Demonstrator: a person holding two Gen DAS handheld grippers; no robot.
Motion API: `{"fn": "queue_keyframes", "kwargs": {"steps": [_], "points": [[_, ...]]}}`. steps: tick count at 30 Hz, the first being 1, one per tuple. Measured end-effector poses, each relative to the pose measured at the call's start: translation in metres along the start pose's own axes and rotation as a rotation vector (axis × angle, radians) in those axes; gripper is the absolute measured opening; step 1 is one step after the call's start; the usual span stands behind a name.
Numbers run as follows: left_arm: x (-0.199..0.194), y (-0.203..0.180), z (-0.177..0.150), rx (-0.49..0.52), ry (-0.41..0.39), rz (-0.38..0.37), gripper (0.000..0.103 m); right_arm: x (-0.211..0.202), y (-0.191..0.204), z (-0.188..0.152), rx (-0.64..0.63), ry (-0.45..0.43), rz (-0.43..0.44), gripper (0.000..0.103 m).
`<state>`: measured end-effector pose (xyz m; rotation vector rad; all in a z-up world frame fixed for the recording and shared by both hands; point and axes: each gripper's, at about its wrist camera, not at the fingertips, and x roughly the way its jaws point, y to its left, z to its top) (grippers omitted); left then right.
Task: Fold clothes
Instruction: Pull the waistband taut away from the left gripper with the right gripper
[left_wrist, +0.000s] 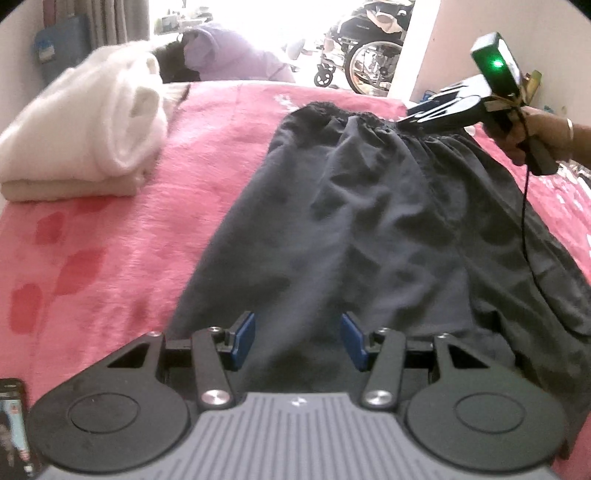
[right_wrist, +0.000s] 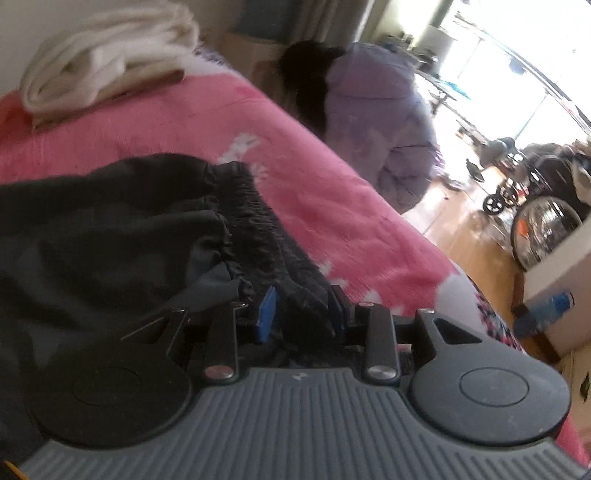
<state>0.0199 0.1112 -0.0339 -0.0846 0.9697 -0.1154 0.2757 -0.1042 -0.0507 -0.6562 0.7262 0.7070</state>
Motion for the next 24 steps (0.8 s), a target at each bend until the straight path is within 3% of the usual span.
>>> {"fn": "queue_keyframes", "kwargs": {"steps": [12, 15, 19, 24], "points": [[0.02, -0.001, 0.001, -0.014, 0.028, -0.013, 0.052, 0.009, -0.006, 0.006, -0.088, 0.104, 0.125, 0.029], [0.022, -0.001, 0.001, -0.01, 0.032, -0.011, 0.052, 0.015, -0.013, 0.01, -0.066, 0.135, 0.148, 0.031], [0.022, -0.003, 0.001, 0.001, 0.034, -0.008, 0.052, 0.02, -0.021, 0.012, -0.023, 0.159, 0.159, 0.042], [0.023, -0.003, 0.002, 0.004, 0.039, -0.005, 0.052, 0.021, -0.024, 0.006, 0.017, 0.171, 0.186, 0.041]]}}
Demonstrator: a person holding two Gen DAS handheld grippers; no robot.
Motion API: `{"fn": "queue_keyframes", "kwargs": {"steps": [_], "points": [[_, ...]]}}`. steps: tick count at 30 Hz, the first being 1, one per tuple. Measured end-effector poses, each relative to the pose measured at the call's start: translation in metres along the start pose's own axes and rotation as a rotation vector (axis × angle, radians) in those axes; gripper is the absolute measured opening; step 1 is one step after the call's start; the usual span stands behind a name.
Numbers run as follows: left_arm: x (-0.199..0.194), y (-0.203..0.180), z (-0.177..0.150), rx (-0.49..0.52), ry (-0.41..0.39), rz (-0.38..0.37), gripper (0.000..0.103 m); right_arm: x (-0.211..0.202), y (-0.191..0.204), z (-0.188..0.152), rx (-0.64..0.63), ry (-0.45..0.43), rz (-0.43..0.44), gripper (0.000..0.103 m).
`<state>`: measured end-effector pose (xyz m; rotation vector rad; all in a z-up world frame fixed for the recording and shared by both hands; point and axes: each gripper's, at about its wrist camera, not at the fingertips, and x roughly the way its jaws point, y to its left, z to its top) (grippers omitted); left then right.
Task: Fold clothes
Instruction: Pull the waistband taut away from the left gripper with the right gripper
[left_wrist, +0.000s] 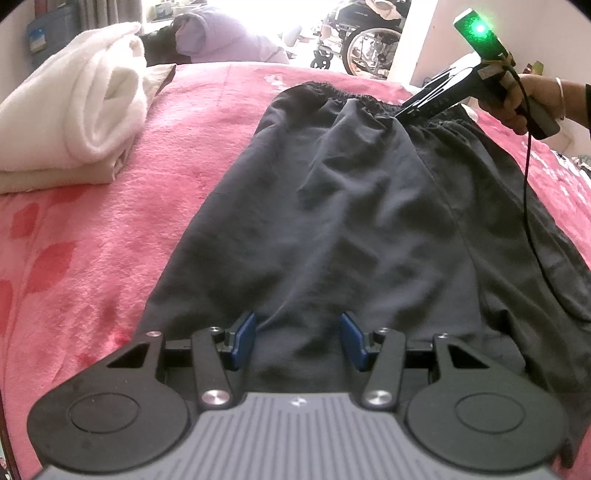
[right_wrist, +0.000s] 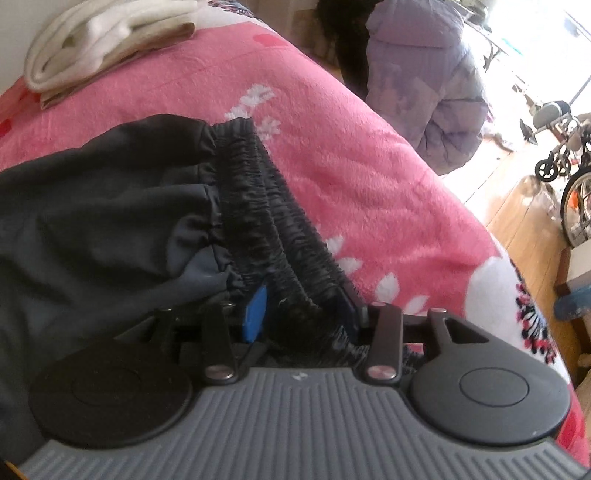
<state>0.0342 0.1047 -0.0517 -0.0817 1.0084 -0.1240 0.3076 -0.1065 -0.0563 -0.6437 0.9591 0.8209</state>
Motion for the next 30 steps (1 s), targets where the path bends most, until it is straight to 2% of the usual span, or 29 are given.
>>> {"fn": "queue_keyframes", "kwargs": {"steps": [3, 6, 8, 10, 20, 30], "points": [[0.001, 0.0, 0.001, 0.001, 0.004, 0.003, 0.052, -0.001, 0.002, -0.002, -0.005, -0.001, -0.003, 0.038], [0.003, -0.001, 0.002, 0.002, 0.005, 0.006, 0.053, -0.003, 0.006, -0.003, -0.021, -0.005, -0.01, 0.029], [0.004, -0.001, 0.002, 0.002, 0.004, 0.008, 0.053, -0.005, 0.01, -0.004, -0.04, -0.017, -0.029, 0.016], [0.004, -0.001, 0.002, 0.003, 0.003, 0.009, 0.053, -0.008, 0.012, -0.004, -0.052, -0.038, -0.058, 0.01], [0.005, -0.002, 0.001, 0.008, -0.005, 0.022, 0.053, -0.017, 0.023, -0.013, -0.08, -0.163, -0.214, 0.006], [0.007, 0.0, 0.001, 0.012, -0.011, 0.033, 0.053, 0.002, 0.02, -0.009, -0.047, -0.135, -0.263, 0.006]]}}
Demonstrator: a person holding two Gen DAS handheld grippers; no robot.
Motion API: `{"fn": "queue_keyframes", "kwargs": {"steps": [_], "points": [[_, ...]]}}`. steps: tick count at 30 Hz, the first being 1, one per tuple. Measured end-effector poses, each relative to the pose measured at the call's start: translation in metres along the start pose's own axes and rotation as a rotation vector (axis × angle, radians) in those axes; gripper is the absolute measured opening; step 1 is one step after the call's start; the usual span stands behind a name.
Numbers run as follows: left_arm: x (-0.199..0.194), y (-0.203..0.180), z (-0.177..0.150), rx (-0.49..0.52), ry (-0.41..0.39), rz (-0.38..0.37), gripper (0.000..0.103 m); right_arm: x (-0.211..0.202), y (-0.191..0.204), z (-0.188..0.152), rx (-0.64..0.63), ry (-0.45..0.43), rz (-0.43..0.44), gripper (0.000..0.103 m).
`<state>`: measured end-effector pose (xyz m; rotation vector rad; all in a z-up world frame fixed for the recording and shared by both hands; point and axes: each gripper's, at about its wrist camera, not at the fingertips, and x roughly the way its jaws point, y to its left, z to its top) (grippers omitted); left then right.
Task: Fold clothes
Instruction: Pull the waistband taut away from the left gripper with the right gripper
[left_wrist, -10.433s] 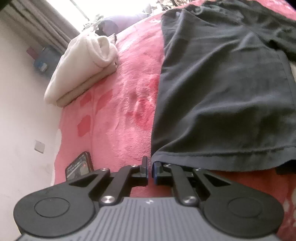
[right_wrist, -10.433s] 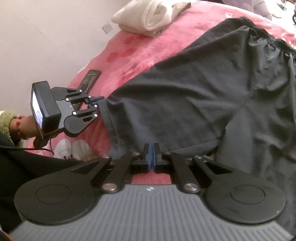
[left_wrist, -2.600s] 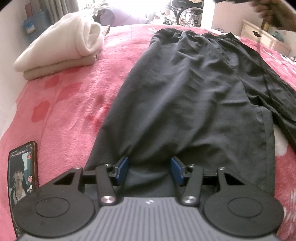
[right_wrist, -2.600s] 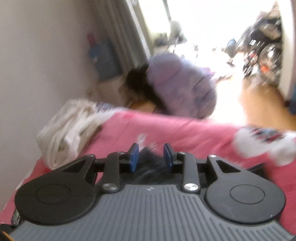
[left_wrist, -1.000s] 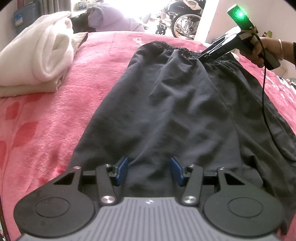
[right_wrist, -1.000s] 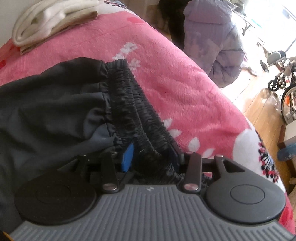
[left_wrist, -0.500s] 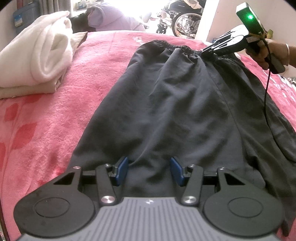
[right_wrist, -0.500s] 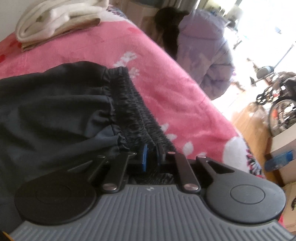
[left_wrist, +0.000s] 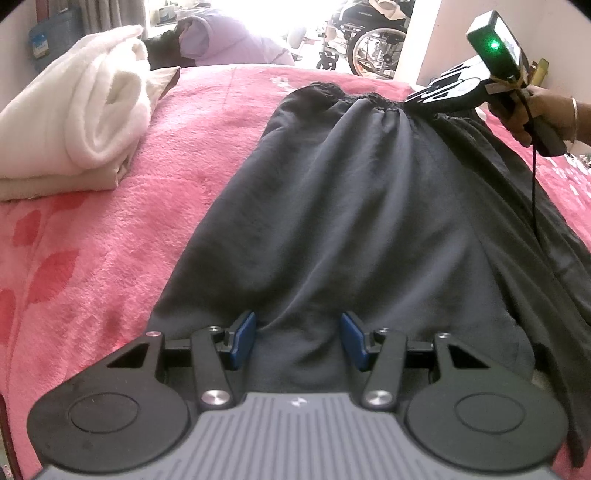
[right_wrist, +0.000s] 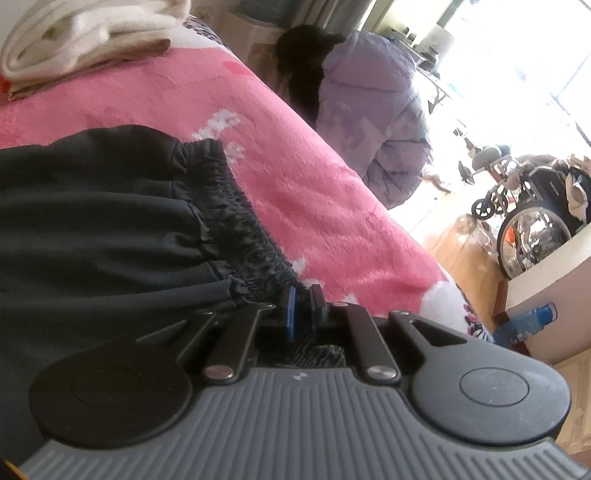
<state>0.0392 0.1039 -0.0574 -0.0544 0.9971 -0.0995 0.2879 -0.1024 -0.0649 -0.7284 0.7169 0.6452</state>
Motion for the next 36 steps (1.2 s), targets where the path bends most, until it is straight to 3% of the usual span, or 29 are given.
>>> {"fn": "queue_keyframes", "kwargs": {"steps": [3, 7, 12, 18, 21, 26, 36], "points": [[0.0, -0.001, -0.001, 0.009, -0.003, 0.004, 0.053, 0.005, 0.003, -0.001, 0.009, 0.009, -0.023, 0.009], [0.0, -0.002, -0.004, 0.027, -0.011, 0.011, 0.053, -0.011, -0.007, 0.001, 0.08, -0.035, -0.004, 0.022], [0.001, -0.003, -0.004, 0.036, -0.015, 0.012, 0.053, -0.036, -0.02, 0.006, 0.181, -0.113, 0.022, 0.022], [-0.001, -0.001, -0.003, 0.019, -0.018, 0.024, 0.053, -0.023, 0.016, 0.023, 0.175, -0.09, 0.197, 0.02], [-0.002, 0.0, -0.003, 0.006, -0.022, 0.033, 0.053, 0.001, 0.038, 0.029, 0.141, -0.032, 0.191, 0.019], [-0.003, 0.002, -0.004, -0.001, -0.024, 0.042, 0.054, 0.026, 0.032, 0.036, 0.24, -0.021, 0.198, 0.018], [-0.001, 0.004, -0.004, -0.005, -0.023, 0.037, 0.054, 0.012, 0.019, 0.038, 0.33, -0.069, 0.228, 0.018]]}}
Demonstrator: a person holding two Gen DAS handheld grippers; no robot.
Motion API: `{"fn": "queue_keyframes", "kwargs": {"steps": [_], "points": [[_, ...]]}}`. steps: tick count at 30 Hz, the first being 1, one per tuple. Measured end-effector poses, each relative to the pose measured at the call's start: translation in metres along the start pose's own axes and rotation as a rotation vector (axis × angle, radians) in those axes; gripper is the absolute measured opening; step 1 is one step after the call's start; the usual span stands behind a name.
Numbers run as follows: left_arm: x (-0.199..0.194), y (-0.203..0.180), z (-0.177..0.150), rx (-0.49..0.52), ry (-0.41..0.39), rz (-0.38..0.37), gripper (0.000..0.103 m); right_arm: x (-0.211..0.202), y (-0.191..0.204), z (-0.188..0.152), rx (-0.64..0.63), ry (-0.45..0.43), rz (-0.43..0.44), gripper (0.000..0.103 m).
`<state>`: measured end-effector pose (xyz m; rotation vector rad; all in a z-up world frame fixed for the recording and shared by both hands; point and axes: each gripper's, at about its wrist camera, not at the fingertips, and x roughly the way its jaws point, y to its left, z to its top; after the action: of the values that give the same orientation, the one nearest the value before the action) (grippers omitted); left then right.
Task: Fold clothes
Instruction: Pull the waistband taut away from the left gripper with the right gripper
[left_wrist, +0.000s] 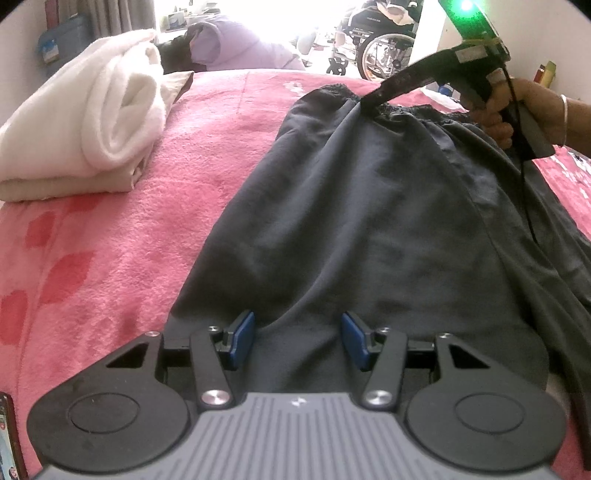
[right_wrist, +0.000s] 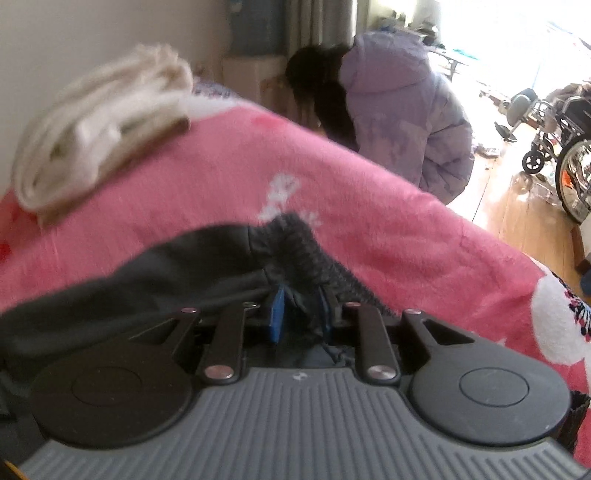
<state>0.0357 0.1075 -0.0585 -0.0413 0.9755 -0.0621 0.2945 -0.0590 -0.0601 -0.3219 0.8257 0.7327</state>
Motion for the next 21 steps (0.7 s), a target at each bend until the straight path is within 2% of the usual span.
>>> {"fn": "queue_keyframes", "kwargs": {"steps": [5, 9, 12, 14, 16, 18, 21], "points": [[0.001, -0.002, 0.001, 0.011, -0.001, 0.006, 0.054, 0.02, -0.003, -0.002, 0.059, -0.003, -0.017, 0.019], [0.001, -0.003, 0.001, 0.011, -0.001, 0.01, 0.054, -0.02, -0.018, 0.001, 0.099, -0.08, -0.008, 0.021], [0.0, -0.003, 0.0, 0.004, 0.0, 0.011, 0.054, -0.063, -0.049, -0.001, 0.101, -0.116, -0.081, 0.022], [0.001, -0.003, 0.001, 0.002, 0.002, 0.012, 0.054, -0.082, -0.074, -0.008, 0.115, -0.11, -0.149, 0.022], [0.002, -0.004, 0.002, 0.002, 0.003, 0.013, 0.055, -0.094, -0.095, -0.02, 0.152, -0.079, -0.179, 0.022], [0.003, -0.004, 0.003, 0.001, 0.004, 0.014, 0.055, -0.097, -0.103, -0.034, 0.176, -0.046, -0.172, 0.022], [0.003, -0.005, 0.004, 0.008, 0.005, 0.018, 0.055, -0.088, -0.093, -0.05, 0.141, -0.016, -0.159, 0.021]]}}
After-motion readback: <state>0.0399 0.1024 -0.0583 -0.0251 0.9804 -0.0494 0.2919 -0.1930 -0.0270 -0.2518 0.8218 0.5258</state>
